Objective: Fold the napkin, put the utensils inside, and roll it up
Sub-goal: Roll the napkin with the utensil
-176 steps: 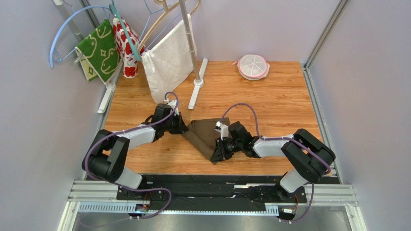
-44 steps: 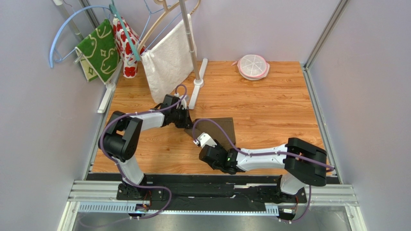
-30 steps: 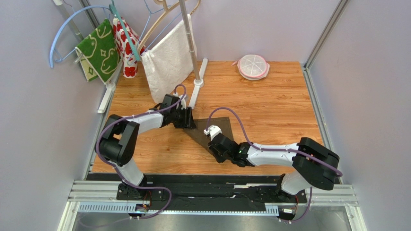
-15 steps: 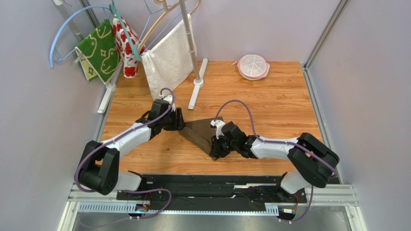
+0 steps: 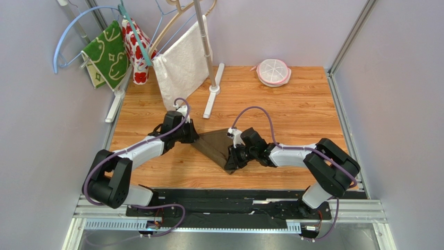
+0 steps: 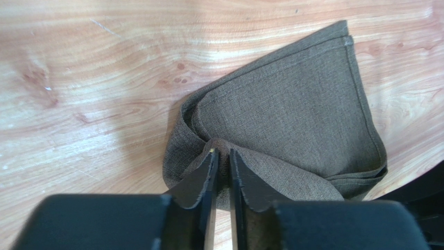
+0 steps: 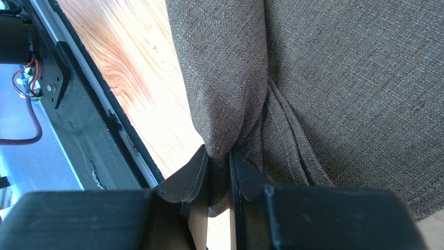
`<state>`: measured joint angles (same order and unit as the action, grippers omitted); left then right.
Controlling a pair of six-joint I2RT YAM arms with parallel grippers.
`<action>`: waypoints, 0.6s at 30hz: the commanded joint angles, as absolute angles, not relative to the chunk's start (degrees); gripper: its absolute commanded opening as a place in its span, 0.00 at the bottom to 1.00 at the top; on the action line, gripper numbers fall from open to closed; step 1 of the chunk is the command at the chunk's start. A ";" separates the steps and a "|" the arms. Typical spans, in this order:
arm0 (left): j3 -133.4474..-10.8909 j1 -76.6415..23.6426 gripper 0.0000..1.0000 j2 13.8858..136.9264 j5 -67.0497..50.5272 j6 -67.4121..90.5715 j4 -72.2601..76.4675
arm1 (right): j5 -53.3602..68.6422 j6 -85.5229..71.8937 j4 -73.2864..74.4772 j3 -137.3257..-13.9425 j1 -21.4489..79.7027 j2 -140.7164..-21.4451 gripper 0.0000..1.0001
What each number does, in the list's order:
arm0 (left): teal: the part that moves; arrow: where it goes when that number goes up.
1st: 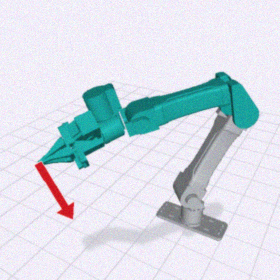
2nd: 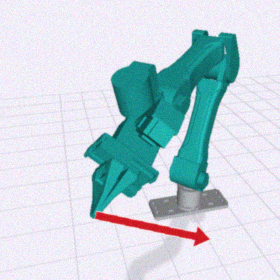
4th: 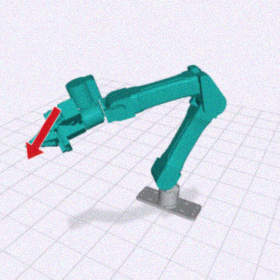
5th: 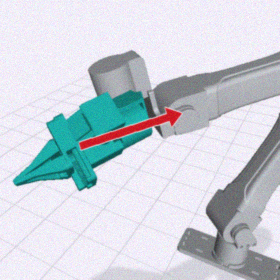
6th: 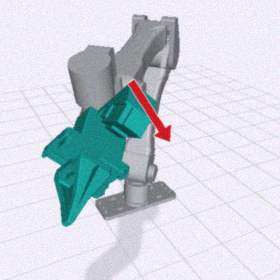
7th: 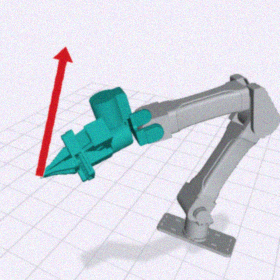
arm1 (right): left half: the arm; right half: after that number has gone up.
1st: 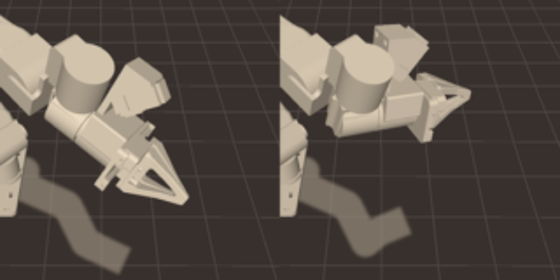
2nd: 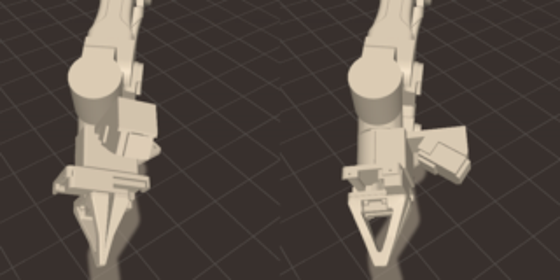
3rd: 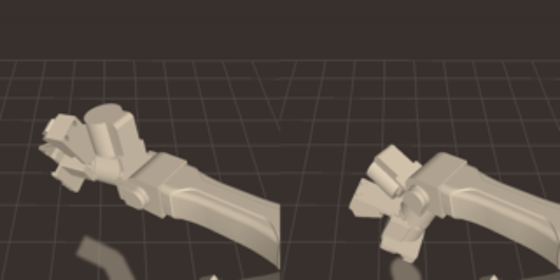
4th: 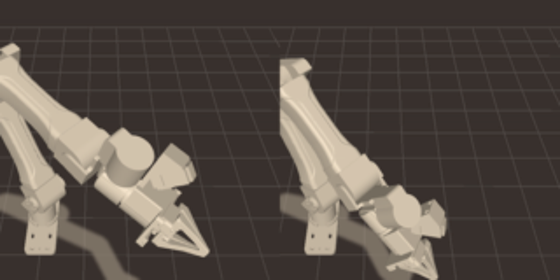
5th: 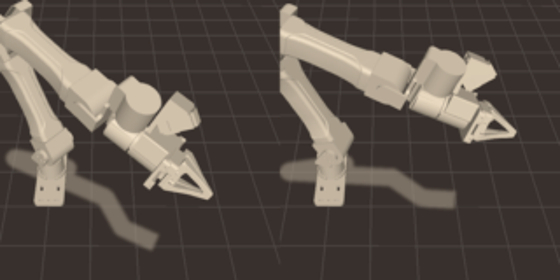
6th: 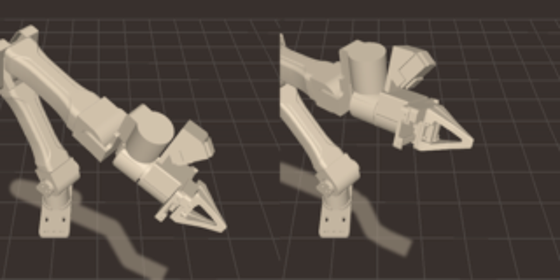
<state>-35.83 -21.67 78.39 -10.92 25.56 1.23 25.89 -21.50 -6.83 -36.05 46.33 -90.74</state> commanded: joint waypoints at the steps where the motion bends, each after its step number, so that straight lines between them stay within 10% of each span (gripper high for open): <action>1: -36.03 -21.62 0.14 80.85 -12.83 25.05 3.17 | 24.78 -21.18 2.72 -33.05 45.79 -93.96 0.12; 18: -42.71 -21.62 0.00 92.99 -11.16 23.20 -3.25 | 21.63 -18.47 17.82 -40.06 44.21 -78.41 0.55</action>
